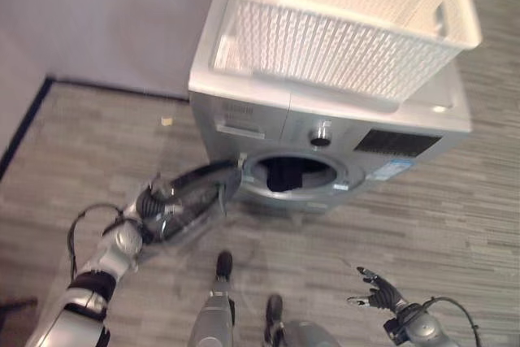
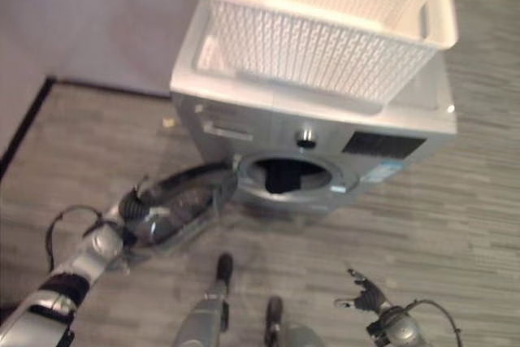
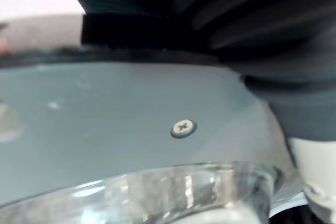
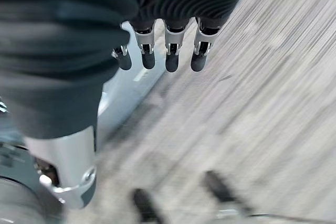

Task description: Grab the laundry basket,head to the washer,open it,put in the laundry and shut it.

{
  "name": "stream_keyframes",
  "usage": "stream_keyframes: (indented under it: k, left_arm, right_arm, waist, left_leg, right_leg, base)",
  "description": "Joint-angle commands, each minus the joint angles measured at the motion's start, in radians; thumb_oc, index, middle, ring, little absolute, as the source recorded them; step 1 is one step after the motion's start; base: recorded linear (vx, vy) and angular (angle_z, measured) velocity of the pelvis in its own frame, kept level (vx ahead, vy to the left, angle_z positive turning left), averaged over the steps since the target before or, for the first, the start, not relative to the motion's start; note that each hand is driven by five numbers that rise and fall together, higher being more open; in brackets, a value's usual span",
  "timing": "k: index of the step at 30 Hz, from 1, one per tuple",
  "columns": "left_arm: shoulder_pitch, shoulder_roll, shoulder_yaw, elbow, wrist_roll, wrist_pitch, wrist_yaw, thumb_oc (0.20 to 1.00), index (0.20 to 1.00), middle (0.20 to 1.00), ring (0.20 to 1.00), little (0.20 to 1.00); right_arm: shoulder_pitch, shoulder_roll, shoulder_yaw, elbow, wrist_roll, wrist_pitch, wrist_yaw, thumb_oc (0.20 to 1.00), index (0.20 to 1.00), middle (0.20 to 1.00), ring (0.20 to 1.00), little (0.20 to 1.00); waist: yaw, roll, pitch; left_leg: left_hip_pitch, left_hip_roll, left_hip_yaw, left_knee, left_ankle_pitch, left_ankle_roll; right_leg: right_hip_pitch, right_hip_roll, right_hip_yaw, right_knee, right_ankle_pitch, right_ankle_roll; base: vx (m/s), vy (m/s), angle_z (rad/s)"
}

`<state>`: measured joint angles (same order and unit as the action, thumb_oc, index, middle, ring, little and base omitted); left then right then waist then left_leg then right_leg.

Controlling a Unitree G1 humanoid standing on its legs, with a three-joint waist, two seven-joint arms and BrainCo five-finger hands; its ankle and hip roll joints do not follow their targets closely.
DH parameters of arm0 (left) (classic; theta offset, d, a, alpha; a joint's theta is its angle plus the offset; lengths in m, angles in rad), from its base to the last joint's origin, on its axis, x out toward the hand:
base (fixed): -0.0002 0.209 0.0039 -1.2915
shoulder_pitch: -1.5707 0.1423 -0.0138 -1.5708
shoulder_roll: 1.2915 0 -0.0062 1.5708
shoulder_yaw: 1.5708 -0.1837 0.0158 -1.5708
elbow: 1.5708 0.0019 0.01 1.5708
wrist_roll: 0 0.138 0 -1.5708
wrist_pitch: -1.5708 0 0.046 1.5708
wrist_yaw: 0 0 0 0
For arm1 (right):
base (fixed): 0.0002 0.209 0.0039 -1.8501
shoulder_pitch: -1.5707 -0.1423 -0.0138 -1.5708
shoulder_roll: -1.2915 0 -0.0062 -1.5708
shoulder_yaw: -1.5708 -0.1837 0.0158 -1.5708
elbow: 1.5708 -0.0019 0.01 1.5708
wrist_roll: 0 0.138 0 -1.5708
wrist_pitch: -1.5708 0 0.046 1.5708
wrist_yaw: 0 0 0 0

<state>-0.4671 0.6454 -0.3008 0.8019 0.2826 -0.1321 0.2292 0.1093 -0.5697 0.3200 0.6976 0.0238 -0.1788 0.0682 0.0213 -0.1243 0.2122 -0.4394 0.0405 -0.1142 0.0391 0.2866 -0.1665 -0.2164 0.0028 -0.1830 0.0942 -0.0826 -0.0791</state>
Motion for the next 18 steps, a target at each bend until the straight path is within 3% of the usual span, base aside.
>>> stream_keyframes:
  k: [1,5,10,14,15,16,17,18]
  left_arm:
    - [0.084,-0.116,-0.055,0.051,0.007,0.037,-0.039,1.000,1.000,1.000,1.000,1.000]
    - [-0.057,-0.181,-0.134,0.106,0.000,0.045,-0.033,1.000,1.000,1.000,1.000,1.000]
    - [-0.075,-0.196,-0.146,0.113,-0.033,0.046,-0.039,1.000,1.000,1.000,1.000,1.000]
    - [-0.056,-0.221,-0.115,0.111,-0.127,0.043,-0.034,1.000,1.000,1.000,1.000,1.000]
    - [-0.058,-0.244,-0.099,0.122,-0.170,0.044,-0.016,1.000,1.000,1.000,1.000,1.000]
    - [-0.100,-0.316,-0.125,0.159,-0.209,0.044,0.011,1.000,1.000,1.000,1.000,1.000]
    - [-0.101,-0.316,-0.125,0.160,-0.209,0.044,0.011,1.000,1.000,1.000,1.000,1.000]
    - [-0.127,-0.354,-0.131,0.188,-0.244,0.040,0.020,1.000,1.000,1.000,1.000,1.000]
  right_arm:
    - [0.031,-0.060,-0.085,-0.046,0.006,-0.014,-0.002,1.000,1.000,1.000,1.000,1.000]
    - [0.044,-0.033,-0.128,0.017,0.071,0.002,-0.012,1.000,1.000,1.000,1.000,1.000]
    - [0.015,-0.007,-0.100,0.087,0.085,0.013,-0.011,1.000,1.000,1.000,1.000,1.000]
    - [-0.017,0.037,-0.069,0.098,0.102,0.024,0.000,1.000,1.000,1.000,1.000,1.000]
    - [-0.015,0.050,-0.060,0.088,0.102,0.026,0.000,1.000,1.000,1.000,1.000,1.000]
    - [-0.012,0.067,-0.021,0.053,0.086,0.030,0.002,1.000,1.000,1.000,1.000,1.000]
    - [-0.012,0.067,-0.021,0.053,0.086,0.030,0.002,1.000,1.000,1.000,1.000,1.000]
    - [-0.022,0.066,0.012,0.029,0.060,0.033,0.000,1.000,1.000,1.000,1.000,1.000]
  waist:
    - [-0.082,-0.012,0.044]
    - [-0.151,0.007,0.038]
    - [-0.156,-0.005,0.044]
    - [-0.152,-0.017,0.056]
    - [-0.158,-0.015,0.056]
    - [-0.180,-0.012,0.060]
    - [-0.180,-0.011,0.058]
    - [-0.177,-0.017,0.063]
  left_leg:
    - [0.031,-0.003,0.074,0.065,-0.170,0.133]
    - [0.108,-0.006,0.179,0.022,-0.247,0.140]
    - [0.112,-0.003,0.184,0.007,-0.251,0.145]
    - [0.091,-0.007,0.176,0.029,-0.254,0.162]
    - [0.077,-0.010,0.162,0.047,-0.259,0.168]
    - [0.059,-0.017,0.132,0.071,-0.268,0.177]
    - [0.055,-0.017,0.132,0.070,-0.265,0.176]
    - [0.052,-0.009,0.140,0.080,-0.272,0.172]
  right_leg:
    - [-0.031,-0.018,0.052,-0.065,0.104,0.146]
    - [-0.070,-0.034,-0.013,-0.090,0.133,0.164]
    - [-0.065,-0.043,-0.008,-0.082,0.142,0.172]
    - [-0.110,-0.038,0.026,0.030,0.124,0.173]
    - [-0.129,-0.033,0.068,0.066,0.113,0.180]
    - [-0.165,-0.010,0.169,0.124,0.096,0.184]
    - [-0.169,-0.010,0.169,0.122,0.099,0.184]
    - [-0.161,-0.044,0.142,0.102,0.105,0.185]
  base:
    - [-0.30,-0.015,0.51]
    - [-0.19,0.038,0.67]
    - [-0.03,0.094,0.28]
    - [-0.02,0.109,-0.15]
    - [0.00,0.011,-0.18]
    - [0.00,-0.011,-0.04]
    - [-0.04,-0.030,0.19]
    - [-0.09,-0.054,0.53]
